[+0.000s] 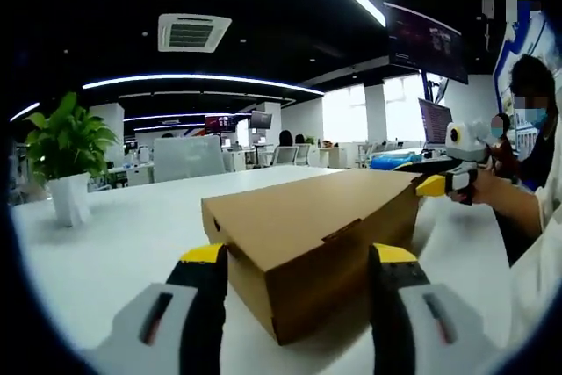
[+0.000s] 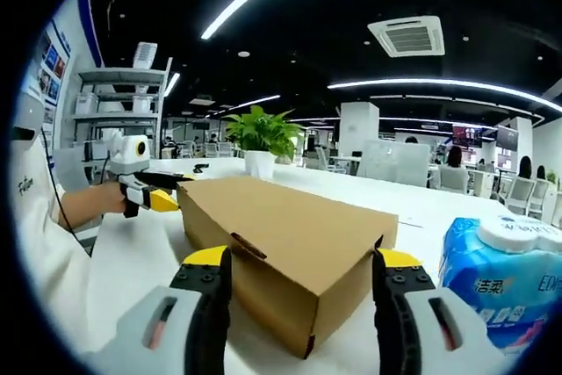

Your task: Operate the shoe box by opening the lid, removing the specified soft item, and placing it in the target area until the item is outside and the box remains undamaged.

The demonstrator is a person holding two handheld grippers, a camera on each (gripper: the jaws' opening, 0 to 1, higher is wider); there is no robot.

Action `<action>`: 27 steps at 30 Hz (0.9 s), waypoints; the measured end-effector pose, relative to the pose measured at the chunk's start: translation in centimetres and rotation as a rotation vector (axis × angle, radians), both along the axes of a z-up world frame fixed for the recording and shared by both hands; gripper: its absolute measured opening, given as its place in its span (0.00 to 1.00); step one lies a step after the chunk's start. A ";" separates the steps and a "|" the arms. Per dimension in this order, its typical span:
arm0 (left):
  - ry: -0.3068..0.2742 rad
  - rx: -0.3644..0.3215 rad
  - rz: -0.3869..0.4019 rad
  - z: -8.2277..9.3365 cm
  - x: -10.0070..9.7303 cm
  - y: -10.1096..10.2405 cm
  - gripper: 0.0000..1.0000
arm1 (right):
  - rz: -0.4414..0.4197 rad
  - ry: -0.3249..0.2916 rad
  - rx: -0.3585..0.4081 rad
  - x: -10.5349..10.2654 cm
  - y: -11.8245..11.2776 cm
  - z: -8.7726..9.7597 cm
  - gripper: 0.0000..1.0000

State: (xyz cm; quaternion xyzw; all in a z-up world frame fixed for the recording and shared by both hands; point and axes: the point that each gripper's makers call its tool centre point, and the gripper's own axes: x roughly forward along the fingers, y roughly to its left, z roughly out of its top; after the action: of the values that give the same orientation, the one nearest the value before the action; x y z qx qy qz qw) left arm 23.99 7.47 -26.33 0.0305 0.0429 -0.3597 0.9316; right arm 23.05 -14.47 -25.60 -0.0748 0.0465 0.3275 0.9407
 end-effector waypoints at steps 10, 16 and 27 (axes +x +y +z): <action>-0.023 0.022 0.031 -0.1 0.0 0.1 0.62 | -0.003 0.001 -0.003 -0.1 -0.2 -0.5 0.69; -0.018 0.035 0.036 -0.1 -0.3 -0.3 0.61 | -0.003 0.005 -0.006 -0.4 -0.6 -0.6 0.68; -0.026 0.040 0.029 -0.2 -1.3 -0.7 0.61 | 0.013 0.002 -0.020 -1.4 -1.1 -0.7 0.67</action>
State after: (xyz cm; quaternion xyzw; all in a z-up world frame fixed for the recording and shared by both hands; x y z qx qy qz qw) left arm 22.71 6.77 -26.52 0.0531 0.0386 -0.3447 0.9364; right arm 21.67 -15.60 -26.27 -0.0843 0.0501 0.3331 0.9378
